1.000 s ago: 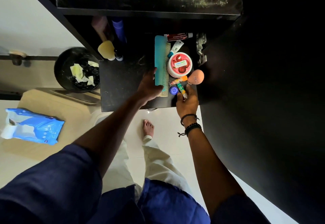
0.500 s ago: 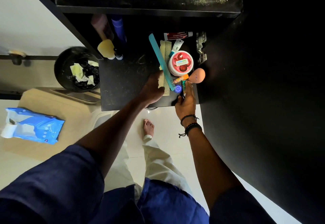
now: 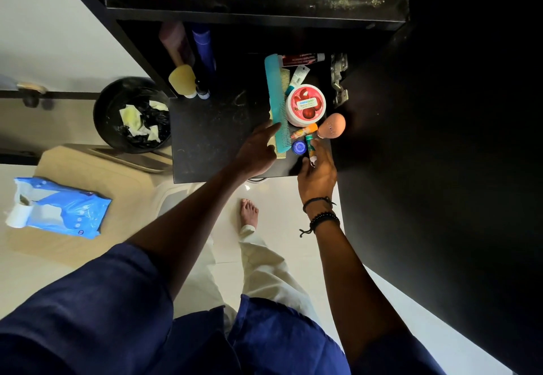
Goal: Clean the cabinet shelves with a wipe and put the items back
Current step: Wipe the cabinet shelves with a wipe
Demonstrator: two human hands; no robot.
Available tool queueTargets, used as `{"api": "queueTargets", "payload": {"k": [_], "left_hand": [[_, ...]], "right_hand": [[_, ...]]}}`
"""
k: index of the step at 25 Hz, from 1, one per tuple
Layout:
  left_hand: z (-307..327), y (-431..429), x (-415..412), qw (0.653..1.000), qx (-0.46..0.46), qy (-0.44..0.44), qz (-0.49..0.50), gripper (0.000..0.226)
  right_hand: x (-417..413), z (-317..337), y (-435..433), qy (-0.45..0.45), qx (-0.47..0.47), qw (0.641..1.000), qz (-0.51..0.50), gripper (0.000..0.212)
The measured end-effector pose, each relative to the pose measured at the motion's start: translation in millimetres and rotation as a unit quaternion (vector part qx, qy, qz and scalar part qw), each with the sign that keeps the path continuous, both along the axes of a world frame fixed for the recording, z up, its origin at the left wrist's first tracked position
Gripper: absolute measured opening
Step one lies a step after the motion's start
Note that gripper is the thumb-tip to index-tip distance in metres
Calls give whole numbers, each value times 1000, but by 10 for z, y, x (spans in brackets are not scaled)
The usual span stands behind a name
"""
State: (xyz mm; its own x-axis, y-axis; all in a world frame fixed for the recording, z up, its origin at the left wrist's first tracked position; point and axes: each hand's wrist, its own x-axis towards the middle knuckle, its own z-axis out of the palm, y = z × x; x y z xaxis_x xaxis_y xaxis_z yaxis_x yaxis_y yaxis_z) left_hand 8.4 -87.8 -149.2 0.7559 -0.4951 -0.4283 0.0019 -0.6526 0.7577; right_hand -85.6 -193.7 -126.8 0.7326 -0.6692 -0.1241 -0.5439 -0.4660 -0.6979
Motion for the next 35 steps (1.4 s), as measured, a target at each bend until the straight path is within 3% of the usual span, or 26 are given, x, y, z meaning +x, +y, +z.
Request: {"api": "queueTargets", "payload": {"k": [5,9,12,19,24,29,35], "left_hand": [[190,234,74,999,30,-20,9,49],[309,608,157,965,10,-187,183,44],[479,846,290,933,58,-286,213,52],[501,1046,746,932,188,-290,108,70],[562,970,899,931,215,-277,98,61],[568,931,947,931,223,-272,97,58],[636,929,957,925,212,-307,69,39]], "right_hand": [[195,29,300,-16,57,998,27,39],[544,67,570,-29,50,995,87,41],[883,78,756,-39,74,984,160,47],[1606,196,1042,-28,50,958,280,48],[1815,118,1085,58,-49,945,318,23],[1807,143,997,69,-43,950,302,20],[1764,287,391,48,-22,983,174,25]]}}
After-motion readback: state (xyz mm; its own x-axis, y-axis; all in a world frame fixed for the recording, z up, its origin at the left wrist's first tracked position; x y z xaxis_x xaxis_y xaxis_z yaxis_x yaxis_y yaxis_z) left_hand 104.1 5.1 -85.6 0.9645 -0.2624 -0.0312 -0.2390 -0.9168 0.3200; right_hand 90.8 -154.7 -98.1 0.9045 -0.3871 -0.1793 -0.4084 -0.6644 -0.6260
